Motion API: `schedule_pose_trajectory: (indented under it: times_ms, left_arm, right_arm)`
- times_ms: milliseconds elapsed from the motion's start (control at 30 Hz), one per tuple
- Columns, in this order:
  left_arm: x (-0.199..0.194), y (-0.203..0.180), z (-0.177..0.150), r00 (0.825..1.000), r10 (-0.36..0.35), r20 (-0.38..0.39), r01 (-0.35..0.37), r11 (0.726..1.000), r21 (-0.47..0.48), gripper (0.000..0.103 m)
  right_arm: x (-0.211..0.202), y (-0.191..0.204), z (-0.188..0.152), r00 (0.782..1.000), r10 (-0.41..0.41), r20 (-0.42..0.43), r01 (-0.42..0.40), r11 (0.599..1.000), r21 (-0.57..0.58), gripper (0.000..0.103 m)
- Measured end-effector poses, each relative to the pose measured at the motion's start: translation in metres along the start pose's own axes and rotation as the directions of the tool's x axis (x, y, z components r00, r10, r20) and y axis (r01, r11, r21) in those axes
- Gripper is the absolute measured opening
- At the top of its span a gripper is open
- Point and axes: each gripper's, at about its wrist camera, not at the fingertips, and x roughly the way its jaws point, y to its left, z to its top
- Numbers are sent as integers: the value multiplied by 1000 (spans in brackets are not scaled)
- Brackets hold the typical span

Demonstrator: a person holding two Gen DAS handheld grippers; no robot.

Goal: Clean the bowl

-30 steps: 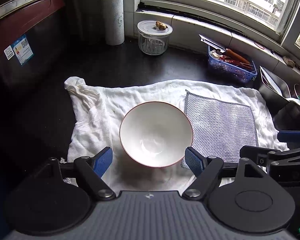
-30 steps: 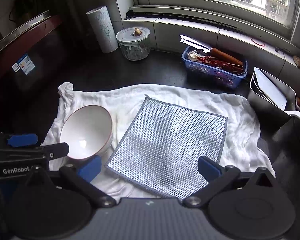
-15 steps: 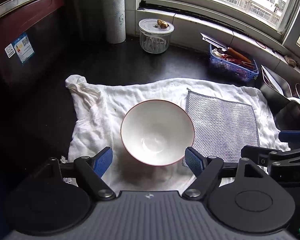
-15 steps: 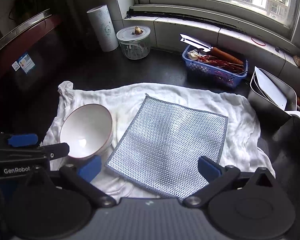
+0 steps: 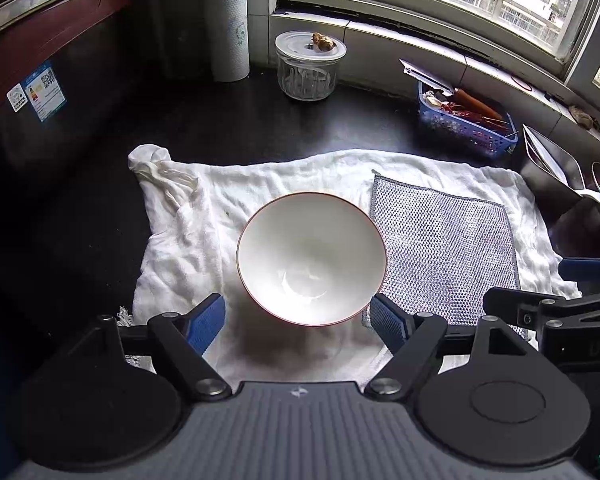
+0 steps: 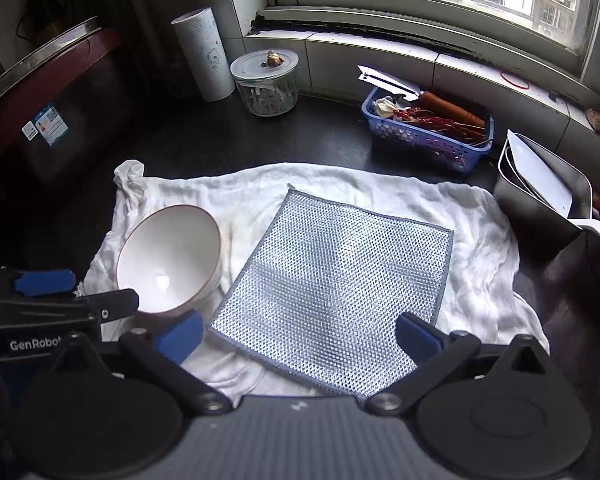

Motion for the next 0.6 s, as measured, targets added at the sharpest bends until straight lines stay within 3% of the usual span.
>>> schedule_pose_trajectory:
  times_ms: [600]
  left_arm:
    - [1,-6,-1,1000,0,-4,0,1000,-4,79]
  right_arm:
    - [1,-3,0,1000,2,-9,-2,1000,-3,102]
